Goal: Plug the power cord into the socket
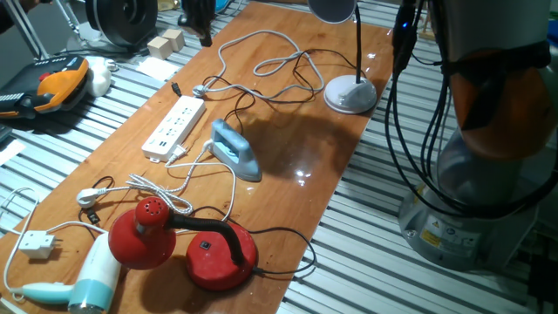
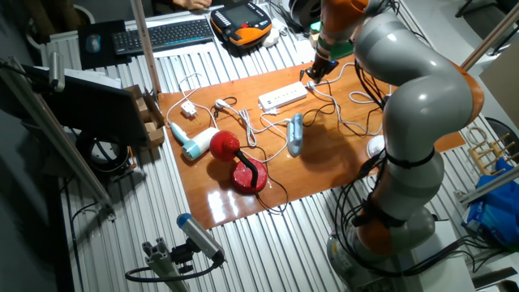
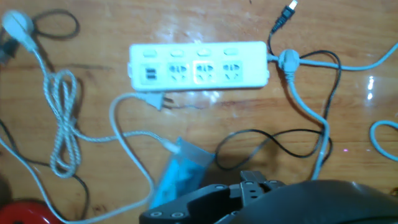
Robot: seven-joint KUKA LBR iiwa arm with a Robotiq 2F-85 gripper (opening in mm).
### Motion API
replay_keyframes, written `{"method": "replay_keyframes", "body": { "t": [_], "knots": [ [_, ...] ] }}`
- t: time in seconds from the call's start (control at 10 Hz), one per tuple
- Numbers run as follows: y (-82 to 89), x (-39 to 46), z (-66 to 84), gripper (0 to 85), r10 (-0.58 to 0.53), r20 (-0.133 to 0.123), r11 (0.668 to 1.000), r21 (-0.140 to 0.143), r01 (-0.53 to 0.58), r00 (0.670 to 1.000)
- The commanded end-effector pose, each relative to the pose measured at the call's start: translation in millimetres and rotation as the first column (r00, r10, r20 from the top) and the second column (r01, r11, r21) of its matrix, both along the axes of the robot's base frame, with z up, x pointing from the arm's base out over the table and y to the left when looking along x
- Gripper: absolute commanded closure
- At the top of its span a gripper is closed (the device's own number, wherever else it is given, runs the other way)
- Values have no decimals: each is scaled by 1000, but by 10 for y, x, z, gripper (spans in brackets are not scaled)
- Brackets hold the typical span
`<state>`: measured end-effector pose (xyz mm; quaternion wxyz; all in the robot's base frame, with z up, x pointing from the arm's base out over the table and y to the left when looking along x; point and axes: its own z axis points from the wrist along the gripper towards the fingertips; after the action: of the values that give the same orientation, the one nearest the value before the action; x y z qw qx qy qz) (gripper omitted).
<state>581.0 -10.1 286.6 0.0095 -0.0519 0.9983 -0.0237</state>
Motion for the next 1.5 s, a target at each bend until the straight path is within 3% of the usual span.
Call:
{"method": "replay_keyframes", "body": {
  "t": [0.0,0.1,0.4,0.7,1.0,1.2,1.4],
  "knots": [
    [130,19,22,850,10,-5,1000,0,-10,1000],
    [228,37,19,850,35,-10,999,9,-35,999],
    [498,69,-64,850,101,8,994,45,-101,995],
    [683,61,-158,850,135,40,990,29,-136,990],
    [817,67,-220,850,125,36,992,21,-125,992],
    [926,14,-281,850,113,40,993,41,-115,993],
    [1004,-36,-338,850,107,43,993,37,-109,993]
  ]
}}
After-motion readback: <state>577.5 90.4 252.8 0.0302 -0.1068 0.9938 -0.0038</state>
